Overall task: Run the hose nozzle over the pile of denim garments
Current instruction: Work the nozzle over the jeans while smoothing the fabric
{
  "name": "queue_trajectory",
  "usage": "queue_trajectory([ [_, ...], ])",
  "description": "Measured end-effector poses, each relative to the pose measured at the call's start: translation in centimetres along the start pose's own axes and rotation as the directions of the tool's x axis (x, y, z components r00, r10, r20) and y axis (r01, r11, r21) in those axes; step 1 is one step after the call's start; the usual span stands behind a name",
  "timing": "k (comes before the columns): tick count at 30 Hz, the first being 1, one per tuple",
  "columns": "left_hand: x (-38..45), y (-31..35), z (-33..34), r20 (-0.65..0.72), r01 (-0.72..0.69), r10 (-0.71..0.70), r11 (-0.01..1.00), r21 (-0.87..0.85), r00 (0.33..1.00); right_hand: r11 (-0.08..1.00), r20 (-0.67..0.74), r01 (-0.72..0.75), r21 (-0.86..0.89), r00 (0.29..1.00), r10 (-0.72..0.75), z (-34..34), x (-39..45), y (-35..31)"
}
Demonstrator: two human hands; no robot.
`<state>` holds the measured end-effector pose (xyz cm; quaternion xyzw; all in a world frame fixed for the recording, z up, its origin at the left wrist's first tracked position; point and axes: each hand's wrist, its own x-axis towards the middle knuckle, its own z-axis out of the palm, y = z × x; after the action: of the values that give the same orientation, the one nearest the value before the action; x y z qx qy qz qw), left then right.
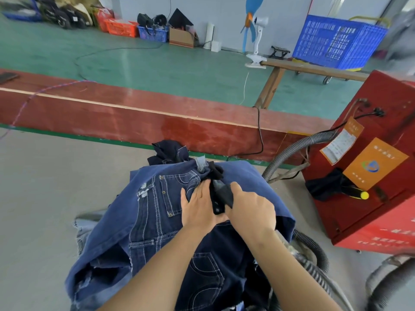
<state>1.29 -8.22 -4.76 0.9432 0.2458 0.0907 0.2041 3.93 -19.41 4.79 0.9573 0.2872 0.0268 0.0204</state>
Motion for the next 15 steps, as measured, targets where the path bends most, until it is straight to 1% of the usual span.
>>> queue_trajectory([
  [3, 0.0, -0.1, -0.1, 0.014, 0.004, -0.003, 1.0, -0.012, 1.0, 0.99, -0.047, -0.007, 0.139, 0.999, 0.014, -0.8, 0.5, 0.1],
  [5, 0.1, -0.1, -0.1, 0.028, 0.009, -0.008, 1.0, -0.026, 1.0, 0.975, -0.106, -0.02, 0.221, 0.993, 0.045, -2.0, 0.7, 1.3],
  [7, 0.2, -0.1, -0.1, 0.039, 0.009, -0.008, 1.0, -0.027, 0.999, 0.96, -0.132, -0.027, 0.28, 0.989, 0.067, -3.3, 0.4, 2.7],
  [8, 0.2, -0.1, 0.0, 0.043, 0.007, -0.006, 1.0, -0.026, 0.999, 0.958, -0.129, -0.026, 0.286, 0.99, 0.065, -3.8, -0.1, 3.2],
  [10, 0.2, -0.1, -0.1, 0.047, 0.005, -0.003, 0.999, -0.032, 0.999, 0.969, -0.103, -0.013, 0.246, 0.994, 0.039, -4.0, -1.4, 3.6],
  [13, 0.1, -0.2, -0.1, 0.041, 0.01, -0.008, 0.999, -0.034, 0.999, 0.988, -0.017, 0.019, 0.155, 1.0, -0.017, -3.1, -2.7, 3.1],
  [15, 0.0, -0.1, 0.0, 0.033, 0.009, -0.008, 0.999, -0.037, 0.999, 0.991, 0.045, 0.037, 0.128, 0.998, -0.043, -2.1, -2.7, 2.6],
])
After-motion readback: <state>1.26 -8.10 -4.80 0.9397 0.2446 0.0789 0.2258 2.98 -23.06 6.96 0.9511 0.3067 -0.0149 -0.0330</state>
